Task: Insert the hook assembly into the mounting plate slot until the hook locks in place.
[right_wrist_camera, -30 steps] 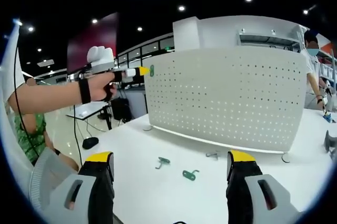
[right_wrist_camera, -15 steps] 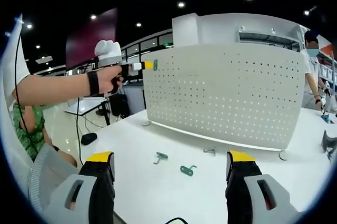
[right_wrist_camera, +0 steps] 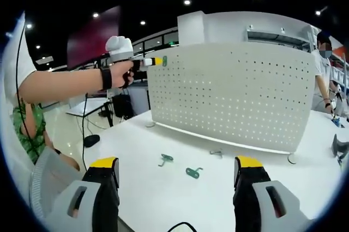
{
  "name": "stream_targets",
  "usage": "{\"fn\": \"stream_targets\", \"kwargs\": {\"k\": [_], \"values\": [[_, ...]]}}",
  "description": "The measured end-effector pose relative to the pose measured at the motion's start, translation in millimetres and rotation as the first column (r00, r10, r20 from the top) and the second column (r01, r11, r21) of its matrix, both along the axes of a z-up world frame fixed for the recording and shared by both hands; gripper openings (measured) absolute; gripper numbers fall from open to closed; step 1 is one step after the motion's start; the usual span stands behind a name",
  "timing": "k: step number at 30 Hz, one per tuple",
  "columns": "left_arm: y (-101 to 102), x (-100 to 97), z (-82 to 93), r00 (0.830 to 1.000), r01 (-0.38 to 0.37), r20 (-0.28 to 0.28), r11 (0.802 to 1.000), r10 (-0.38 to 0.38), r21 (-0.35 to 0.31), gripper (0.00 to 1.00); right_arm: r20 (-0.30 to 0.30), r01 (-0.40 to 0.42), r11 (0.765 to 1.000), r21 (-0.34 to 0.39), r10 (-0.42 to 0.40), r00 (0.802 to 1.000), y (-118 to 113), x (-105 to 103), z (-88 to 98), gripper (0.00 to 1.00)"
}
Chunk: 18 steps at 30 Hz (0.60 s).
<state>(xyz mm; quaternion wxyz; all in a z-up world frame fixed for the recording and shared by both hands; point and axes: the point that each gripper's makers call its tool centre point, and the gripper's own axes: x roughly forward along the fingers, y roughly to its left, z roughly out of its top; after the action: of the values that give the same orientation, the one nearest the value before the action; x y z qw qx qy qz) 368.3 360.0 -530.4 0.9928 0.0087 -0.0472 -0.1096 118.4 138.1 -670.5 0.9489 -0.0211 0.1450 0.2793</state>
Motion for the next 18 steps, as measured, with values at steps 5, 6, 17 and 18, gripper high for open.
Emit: {"fn": "stream_targets", "kwargs": {"k": [5, 6, 17, 18], "values": [[-3.5, 6.5, 3.3, 1.0, 0.006, 0.005, 1.0, -0.006, -0.003, 0.03, -0.008, 0.013, 1.0, 0.01, -0.013, 1.0, -1.8, -1.6, -1.3, 0.88], [-3.1, 7.8, 3.8, 1.0, 0.002, 0.007, 1.0, -0.002, -0.001, 0.03, -0.008, 0.017, 1.0, 0.013, -0.017, 1.0, -2.6, -1.6, -1.2, 0.88], [-2.8, 22.0, 5.0, 1.0, -0.017, 0.008, 1.0, 0.017, -0.001, 0.03, -0.015, 0.028, 0.999, 0.025, -0.028, 0.999, -5.7, -0.6, -3.0, 0.88], [-2.6, 23.2, 4.7, 1.0, -0.019, 0.006, 1.0, 0.019, 0.004, 0.03, -0.016, 0.026, 1.0, 0.018, -0.026, 1.0, -5.1, -1.2, -3.5, 0.88]]}}
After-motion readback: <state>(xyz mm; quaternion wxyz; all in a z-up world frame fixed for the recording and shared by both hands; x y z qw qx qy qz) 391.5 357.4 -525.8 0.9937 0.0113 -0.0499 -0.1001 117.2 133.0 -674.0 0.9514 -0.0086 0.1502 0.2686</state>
